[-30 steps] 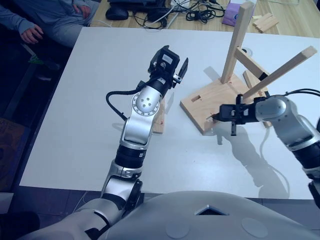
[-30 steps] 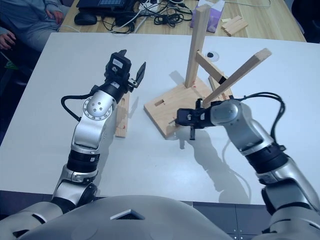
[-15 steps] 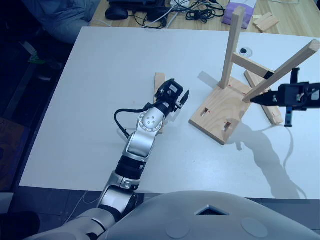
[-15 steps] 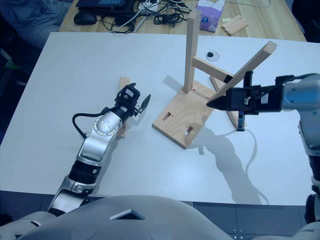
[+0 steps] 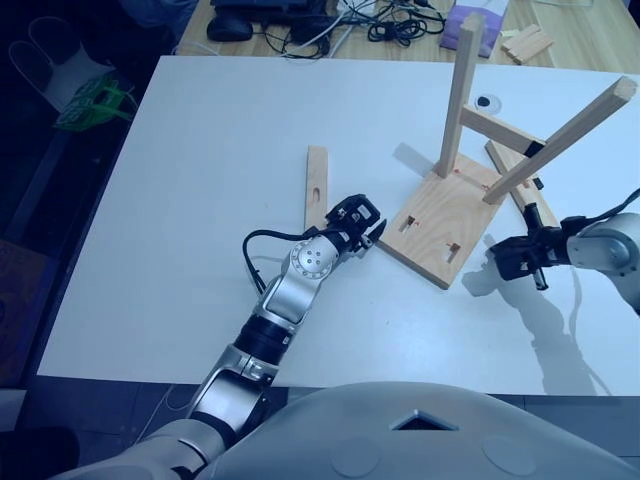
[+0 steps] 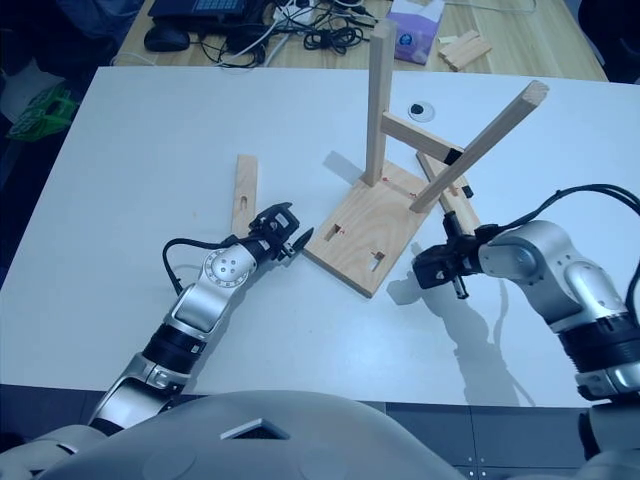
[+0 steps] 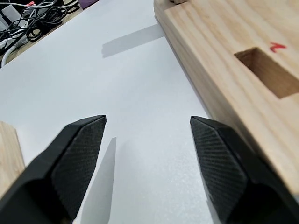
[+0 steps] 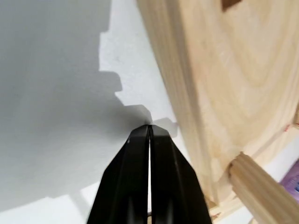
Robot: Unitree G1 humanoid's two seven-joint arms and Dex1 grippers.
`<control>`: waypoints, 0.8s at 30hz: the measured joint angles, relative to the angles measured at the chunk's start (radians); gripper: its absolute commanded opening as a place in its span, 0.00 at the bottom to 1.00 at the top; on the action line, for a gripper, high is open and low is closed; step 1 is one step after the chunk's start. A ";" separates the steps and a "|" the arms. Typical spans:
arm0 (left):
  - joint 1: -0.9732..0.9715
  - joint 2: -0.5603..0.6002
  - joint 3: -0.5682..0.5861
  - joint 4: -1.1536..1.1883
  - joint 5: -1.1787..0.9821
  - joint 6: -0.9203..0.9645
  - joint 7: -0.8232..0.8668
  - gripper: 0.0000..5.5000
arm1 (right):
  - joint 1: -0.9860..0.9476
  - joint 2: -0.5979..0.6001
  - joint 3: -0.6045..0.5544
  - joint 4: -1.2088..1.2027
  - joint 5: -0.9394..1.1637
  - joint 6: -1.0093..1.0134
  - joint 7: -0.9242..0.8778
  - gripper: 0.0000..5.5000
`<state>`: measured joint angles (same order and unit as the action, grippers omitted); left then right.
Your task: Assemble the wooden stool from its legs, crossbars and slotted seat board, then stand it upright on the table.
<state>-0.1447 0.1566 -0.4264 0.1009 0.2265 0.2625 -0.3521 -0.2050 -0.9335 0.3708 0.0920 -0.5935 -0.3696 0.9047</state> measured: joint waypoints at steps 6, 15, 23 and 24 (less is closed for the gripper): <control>0.008 0.008 -0.003 -0.004 -0.004 -0.004 -0.029 0.61 | -0.074 0.120 0.041 0.118 -0.104 0.037 -0.157 0.01; 0.008 0.037 0.033 -0.011 0.001 -0.002 -0.025 0.61 | -0.136 0.291 0.044 0.279 -0.119 0.095 -0.358 0.01; -0.041 0.042 0.176 -0.200 0.018 0.029 0.088 0.61 | -0.046 0.244 -0.229 0.026 0.171 0.105 -0.394 0.01; -0.044 0.039 0.190 -0.219 0.016 0.029 0.099 0.61 | -0.021 0.230 -0.263 0.010 0.197 0.118 -0.394 0.01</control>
<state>-0.1885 0.1953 -0.2361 -0.1186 0.2423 0.2918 -0.2530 -0.2257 -0.7034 0.1079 0.1022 -0.3961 -0.2516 0.5108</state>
